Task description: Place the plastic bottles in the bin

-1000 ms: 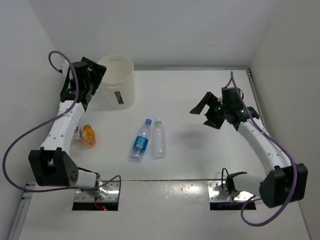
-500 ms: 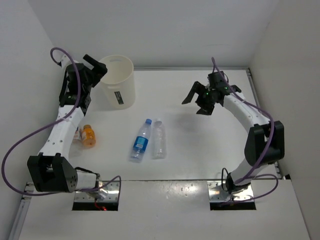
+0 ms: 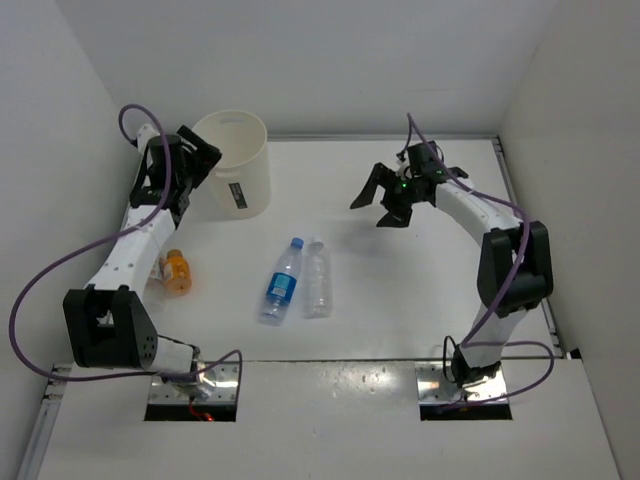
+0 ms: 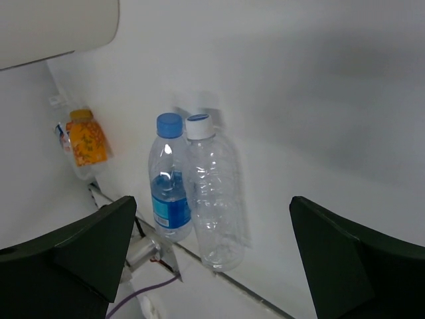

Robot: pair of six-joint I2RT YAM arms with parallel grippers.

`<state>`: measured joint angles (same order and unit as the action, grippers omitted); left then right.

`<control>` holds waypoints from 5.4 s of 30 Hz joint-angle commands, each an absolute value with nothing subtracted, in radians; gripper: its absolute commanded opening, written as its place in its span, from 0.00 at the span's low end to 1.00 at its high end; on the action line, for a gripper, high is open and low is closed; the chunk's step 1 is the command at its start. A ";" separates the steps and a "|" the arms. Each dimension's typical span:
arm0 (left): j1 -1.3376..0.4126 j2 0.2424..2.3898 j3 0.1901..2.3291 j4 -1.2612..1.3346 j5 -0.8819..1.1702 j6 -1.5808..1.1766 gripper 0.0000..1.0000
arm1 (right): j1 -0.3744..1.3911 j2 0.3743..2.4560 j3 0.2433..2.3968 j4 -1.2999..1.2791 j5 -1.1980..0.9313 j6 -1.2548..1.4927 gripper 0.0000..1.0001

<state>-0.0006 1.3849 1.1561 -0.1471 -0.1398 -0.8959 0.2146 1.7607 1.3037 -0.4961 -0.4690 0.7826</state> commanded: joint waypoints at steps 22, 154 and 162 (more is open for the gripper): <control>0.086 1.344 1.226 -0.204 -0.287 -0.907 0.97 | 0.514 2.014 1.232 -0.426 -0.563 0.769 0.99; 0.086 1.447 1.049 -0.456 -0.545 -1.023 0.99 | 0.655 2.184 1.646 -0.601 -0.540 1.190 0.98; 0.086 1.437 1.049 -0.456 -0.545 -1.023 0.99 | 0.684 2.272 1.694 -0.600 -0.572 1.167 0.98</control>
